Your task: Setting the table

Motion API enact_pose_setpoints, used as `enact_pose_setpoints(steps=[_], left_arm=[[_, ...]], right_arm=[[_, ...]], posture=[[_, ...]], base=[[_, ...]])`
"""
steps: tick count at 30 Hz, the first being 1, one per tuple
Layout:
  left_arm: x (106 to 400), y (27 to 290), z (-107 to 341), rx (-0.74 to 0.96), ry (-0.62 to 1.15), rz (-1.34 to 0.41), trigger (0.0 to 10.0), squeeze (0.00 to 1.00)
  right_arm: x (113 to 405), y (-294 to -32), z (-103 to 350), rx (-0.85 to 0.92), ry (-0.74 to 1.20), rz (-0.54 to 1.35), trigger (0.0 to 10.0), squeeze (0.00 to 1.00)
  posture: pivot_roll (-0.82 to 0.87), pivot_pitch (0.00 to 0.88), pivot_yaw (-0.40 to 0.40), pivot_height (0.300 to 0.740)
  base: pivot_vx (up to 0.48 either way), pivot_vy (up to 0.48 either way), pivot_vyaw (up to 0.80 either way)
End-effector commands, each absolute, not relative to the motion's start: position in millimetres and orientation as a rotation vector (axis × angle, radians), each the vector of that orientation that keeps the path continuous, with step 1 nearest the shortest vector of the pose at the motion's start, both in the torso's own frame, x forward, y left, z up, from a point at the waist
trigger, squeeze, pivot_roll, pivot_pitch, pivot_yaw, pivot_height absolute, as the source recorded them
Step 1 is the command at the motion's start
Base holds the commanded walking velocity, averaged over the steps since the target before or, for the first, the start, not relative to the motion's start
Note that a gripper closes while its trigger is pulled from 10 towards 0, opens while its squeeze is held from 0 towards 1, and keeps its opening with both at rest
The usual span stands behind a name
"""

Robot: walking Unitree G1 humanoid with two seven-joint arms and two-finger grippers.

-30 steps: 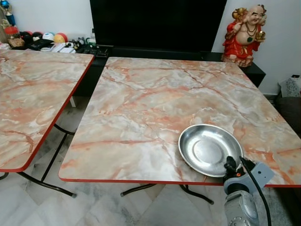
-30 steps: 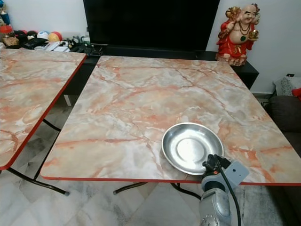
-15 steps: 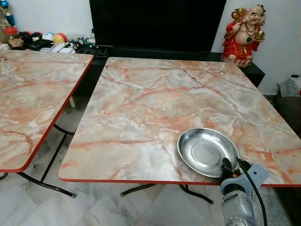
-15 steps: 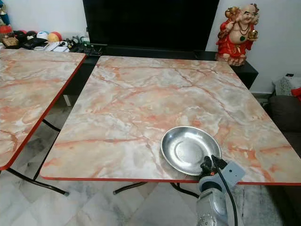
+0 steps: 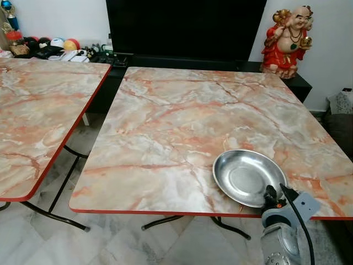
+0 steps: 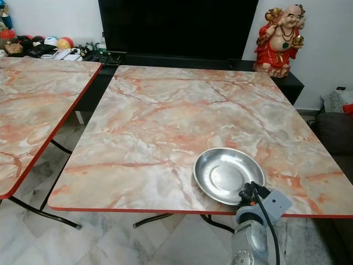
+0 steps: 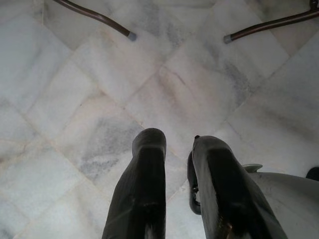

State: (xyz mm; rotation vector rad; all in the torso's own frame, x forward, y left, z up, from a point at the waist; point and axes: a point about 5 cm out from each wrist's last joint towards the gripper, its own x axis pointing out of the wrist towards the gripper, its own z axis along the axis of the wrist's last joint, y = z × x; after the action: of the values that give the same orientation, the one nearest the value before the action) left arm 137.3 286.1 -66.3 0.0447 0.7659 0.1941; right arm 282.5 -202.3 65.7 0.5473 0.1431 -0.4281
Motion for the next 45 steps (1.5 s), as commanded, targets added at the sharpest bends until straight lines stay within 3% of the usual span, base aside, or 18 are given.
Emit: enact_pose_setpoints(steps=[1,2,3,5,10,11,13,14,16,17,18,26,30,45], left_arm=[[133,284,-69,0.054,0.795,0.180,10.0,0.00],[133,284,-69,0.053,0.795,0.180,10.0,0.00],[133,284,-69,0.053,0.796,0.180,10.0,0.00],[133,284,-69,0.052,0.796,0.180,10.0,0.00],[132,284,-70,0.051,0.798,0.182,10.0,0.00],[132,284,-70,0.050,0.798,0.184,10.0,0.00],[132,284,-70,0.050,0.798,0.185,10.0,0.00],[132,284,-70,0.050,0.798,0.185,10.0,0.00],[132,283,-70,0.049,0.798,0.185,10.0,0.00],[132,283,-70,0.049,0.798,0.185,10.0,0.00],[132,283,-70,0.049,0.799,0.185,10.0,0.00],[132,283,-70,0.048,0.801,0.182,10.0,0.00],[132,282,-71,0.045,0.800,0.182,10.0,0.00],[131,281,-72,0.040,0.800,0.186,10.0,0.00]], right_arm=[[284,-205,68,0.543,0.131,-0.437,10.0,0.42],[285,-204,68,0.547,0.129,-0.426,10.0,0.46],[285,-203,69,0.555,0.124,-0.418,10.0,0.76],[286,-201,69,0.554,0.124,-0.416,10.0,1.00],[288,-199,69,0.545,0.137,-0.410,10.0,1.00],[289,-198,69,0.545,0.135,-0.405,10.0,0.87],[289,-198,69,0.545,0.134,-0.402,10.0,0.87],[290,-197,70,0.546,0.131,-0.389,10.0,0.75],[290,-196,70,0.546,0.131,-0.384,10.0,0.75],[291,-196,71,0.543,0.135,-0.379,10.0,0.33],[291,-195,70,0.536,0.143,-0.378,10.0,0.00],[291,-191,65,0.533,0.174,-0.376,10.0,0.00],[291,-189,64,0.412,0.200,-0.357,10.0,0.00],[287,-194,69,0.312,0.191,-0.452,10.0,0.00]], posture=[[0.08,0.069,-0.043,0.740],[0.08,0.069,-0.044,0.740],[0.08,0.069,-0.044,0.740],[0.08,0.067,-0.046,0.740],[0.08,0.068,-0.047,0.740],[0.08,0.067,-0.048,0.740],[0.08,0.067,-0.048,0.740],[0.08,0.069,-0.049,0.740],[0.08,0.068,-0.049,0.740],[0.08,0.067,-0.050,0.740],[0.08,0.068,-0.049,0.740],[0.08,0.068,-0.050,0.740],[0.09,0.068,-0.052,0.740],[0.08,0.070,-0.058,0.740]], base=[[0.000,0.000,0.00],[0.000,0.000,0.00],[0.000,0.000,0.00],[0.000,0.000,0.00],[0.000,0.000,0.00],[0.000,0.000,0.00],[0.000,0.000,0.00],[0.000,0.000,0.00],[0.000,0.000,0.00],[0.000,0.000,0.00],[0.000,0.000,0.00],[0.000,0.000,0.00],[0.000,0.000,0.00],[0.000,0.000,0.00]])
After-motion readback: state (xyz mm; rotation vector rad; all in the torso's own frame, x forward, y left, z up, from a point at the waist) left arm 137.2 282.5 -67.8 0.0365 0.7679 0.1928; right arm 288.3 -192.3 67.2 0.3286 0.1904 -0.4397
